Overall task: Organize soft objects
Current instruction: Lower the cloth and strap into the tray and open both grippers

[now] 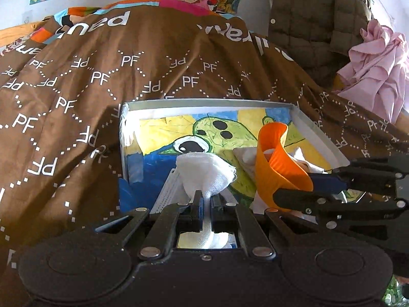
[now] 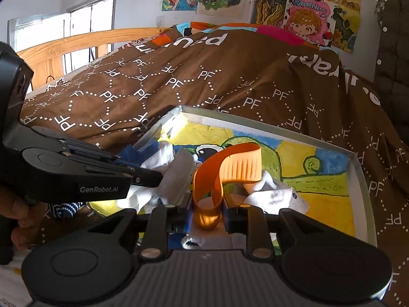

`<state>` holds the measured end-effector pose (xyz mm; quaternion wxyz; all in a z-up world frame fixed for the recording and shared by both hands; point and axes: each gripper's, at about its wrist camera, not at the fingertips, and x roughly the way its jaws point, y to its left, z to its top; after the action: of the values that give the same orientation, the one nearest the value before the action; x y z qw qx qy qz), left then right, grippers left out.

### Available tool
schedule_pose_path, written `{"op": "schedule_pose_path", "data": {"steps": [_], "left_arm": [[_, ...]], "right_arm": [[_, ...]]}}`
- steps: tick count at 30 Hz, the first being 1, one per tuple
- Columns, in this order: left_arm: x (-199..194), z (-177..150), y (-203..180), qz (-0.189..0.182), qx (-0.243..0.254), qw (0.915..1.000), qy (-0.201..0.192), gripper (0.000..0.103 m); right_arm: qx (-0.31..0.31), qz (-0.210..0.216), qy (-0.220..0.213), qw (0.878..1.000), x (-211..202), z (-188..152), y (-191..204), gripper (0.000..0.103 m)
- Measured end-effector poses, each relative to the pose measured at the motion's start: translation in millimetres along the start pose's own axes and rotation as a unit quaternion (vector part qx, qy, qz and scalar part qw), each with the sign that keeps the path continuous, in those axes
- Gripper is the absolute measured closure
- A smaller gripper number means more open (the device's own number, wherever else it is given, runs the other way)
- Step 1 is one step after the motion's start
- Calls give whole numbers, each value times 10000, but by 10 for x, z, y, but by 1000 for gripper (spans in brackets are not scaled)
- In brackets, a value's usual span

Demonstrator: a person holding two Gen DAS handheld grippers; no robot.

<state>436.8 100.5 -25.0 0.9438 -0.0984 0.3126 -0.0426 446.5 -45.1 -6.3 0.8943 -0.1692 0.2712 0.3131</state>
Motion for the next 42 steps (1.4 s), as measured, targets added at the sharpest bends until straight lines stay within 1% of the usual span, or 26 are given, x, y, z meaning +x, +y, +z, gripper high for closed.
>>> {"op": "schedule_pose_path", "data": {"steps": [4, 9, 13, 14, 17, 19, 21, 22, 24, 27, 31, 32, 33, 34, 35, 36, 40, 42], "left_arm": [[-26, 1, 7, -46, -55, 10000, -37, 96], [-64, 6, 1, -51, -91, 9999, -53, 88], [-131, 2, 0, -69, -90, 9999, -113, 84], [-145, 0, 1, -70, -96, 9999, -122, 81], [-188, -8, 3, -72, -129, 9998, -129, 74], [-218, -9, 5, -57, -149, 9998, -139, 72], [-245, -2, 3, -36, -149, 9998, -143, 69], [-261, 6, 2, -15, -144, 9998, -152, 68], [-303, 10, -6, 7, -147, 9997, -175, 61], [-384, 19, -26, 66, -138, 9996, -245, 53], [-501, 48, -66, 123, -106, 9993, -341, 46], [-534, 56, -77, 136, -95, 9992, -367, 43], [-574, 62, -92, 160, -85, 9990, -408, 37], [-614, 72, -105, 189, -81, 9987, -459, 33], [-659, 75, -117, 224, -81, 9984, -523, 27], [-707, 74, -127, 249, -83, 9980, -583, 22], [-915, 100, -167, 296, -98, 9961, -829, 16], [-1016, 112, -204, 327, -51, 9950, -938, 11]], "right_arm": [[11, -37, 22, 10000, -14, 7, -13, 71], [-40, -64, 25, 10000, -58, 6, -5, 66], [-116, -100, -21, 9999, -115, 1, 3, 64], [-127, -104, -35, 9999, -132, 1, 6, 64], [-164, -129, -76, 9998, -186, 6, 12, 59], [-179, -153, -115, 9997, -225, 13, 10, 56], [-169, -176, -159, 9996, -266, 19, 2, 50], [-162, -184, -186, 9995, -294, 21, -2, 49], [-167, -218, -236, 9993, -353, 24, -6, 46], [-179, -267, -307, 9990, -440, 26, -13, 38], [-149, -341, -435, 9984, -584, 33, -17, 29], [-131, -370, -486, 9980, -629, 34, -19, 24], [-110, -410, -543, 9976, -671, 34, -21, 19], [-71, -465, -631, 9969, -728, 34, -26, 17], [-28, -501, -716, 9962, -780, 38, -44, 15], [25, -534, -818, 9952, -847, 39, -55, 14], [163, -713, -1113, 9911, -1077, 46, -95, 9], [245, -794, -1232, 9889, -1185, 47, -118, 4]]}}
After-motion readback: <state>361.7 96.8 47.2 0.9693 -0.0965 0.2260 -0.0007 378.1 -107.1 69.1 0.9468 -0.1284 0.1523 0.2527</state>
